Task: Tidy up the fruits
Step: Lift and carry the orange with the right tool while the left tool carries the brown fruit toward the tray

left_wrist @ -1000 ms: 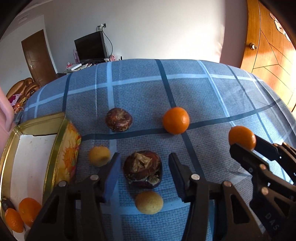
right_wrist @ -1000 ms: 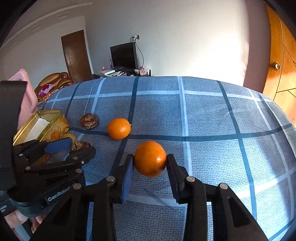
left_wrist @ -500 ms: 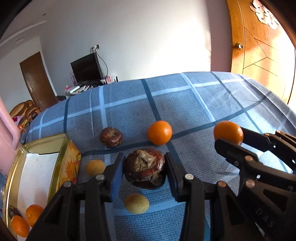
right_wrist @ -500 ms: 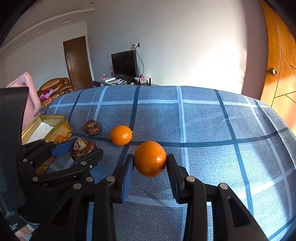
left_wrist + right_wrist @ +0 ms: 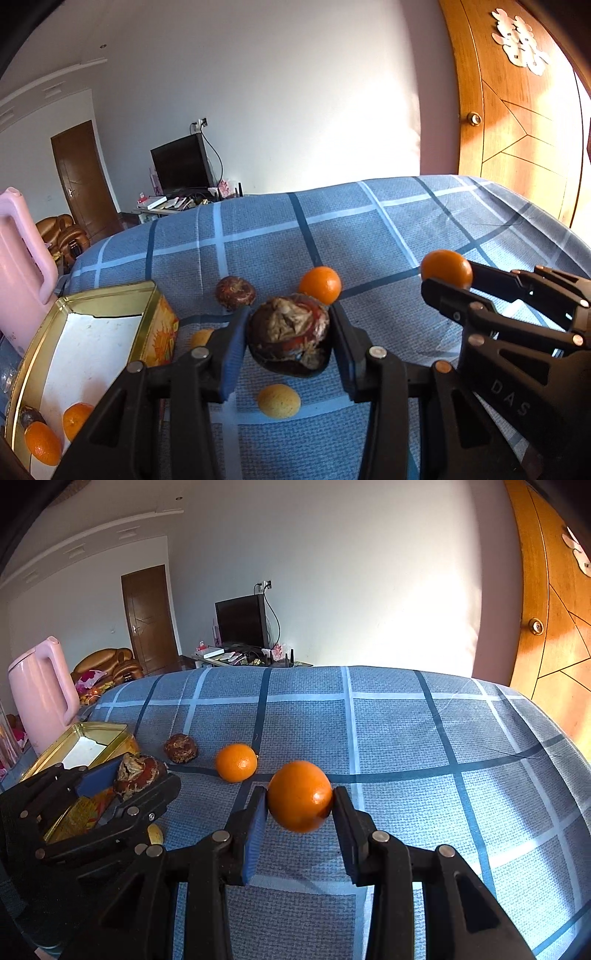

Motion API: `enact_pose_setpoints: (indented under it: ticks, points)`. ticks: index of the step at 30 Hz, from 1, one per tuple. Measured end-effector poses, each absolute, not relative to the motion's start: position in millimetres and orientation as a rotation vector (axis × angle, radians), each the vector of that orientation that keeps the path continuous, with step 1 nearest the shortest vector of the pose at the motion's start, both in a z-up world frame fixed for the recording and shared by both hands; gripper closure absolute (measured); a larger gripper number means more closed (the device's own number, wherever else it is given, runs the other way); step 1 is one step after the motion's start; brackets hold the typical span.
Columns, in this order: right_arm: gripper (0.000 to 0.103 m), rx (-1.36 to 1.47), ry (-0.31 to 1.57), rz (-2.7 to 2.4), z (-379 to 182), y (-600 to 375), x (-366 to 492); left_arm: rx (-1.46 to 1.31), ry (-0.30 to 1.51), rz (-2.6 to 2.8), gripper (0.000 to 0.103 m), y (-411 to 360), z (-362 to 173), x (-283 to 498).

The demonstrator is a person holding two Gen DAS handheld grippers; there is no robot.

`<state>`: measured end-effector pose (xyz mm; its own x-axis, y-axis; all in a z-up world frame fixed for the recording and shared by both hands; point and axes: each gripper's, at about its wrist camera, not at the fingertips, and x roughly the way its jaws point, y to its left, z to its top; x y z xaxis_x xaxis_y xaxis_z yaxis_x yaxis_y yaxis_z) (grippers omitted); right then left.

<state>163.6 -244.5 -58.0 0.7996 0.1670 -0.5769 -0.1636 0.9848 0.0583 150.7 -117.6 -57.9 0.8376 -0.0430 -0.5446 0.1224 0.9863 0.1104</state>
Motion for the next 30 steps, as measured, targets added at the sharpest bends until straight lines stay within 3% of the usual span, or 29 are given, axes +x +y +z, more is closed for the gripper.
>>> enact_pose_setpoints:
  ticks: [30]
  points:
    - [0.065,0.004,0.495,0.185,-45.2,-244.5,126.3,0.133,0.490,-0.077,0.058,-104.7,-50.5,113.9]
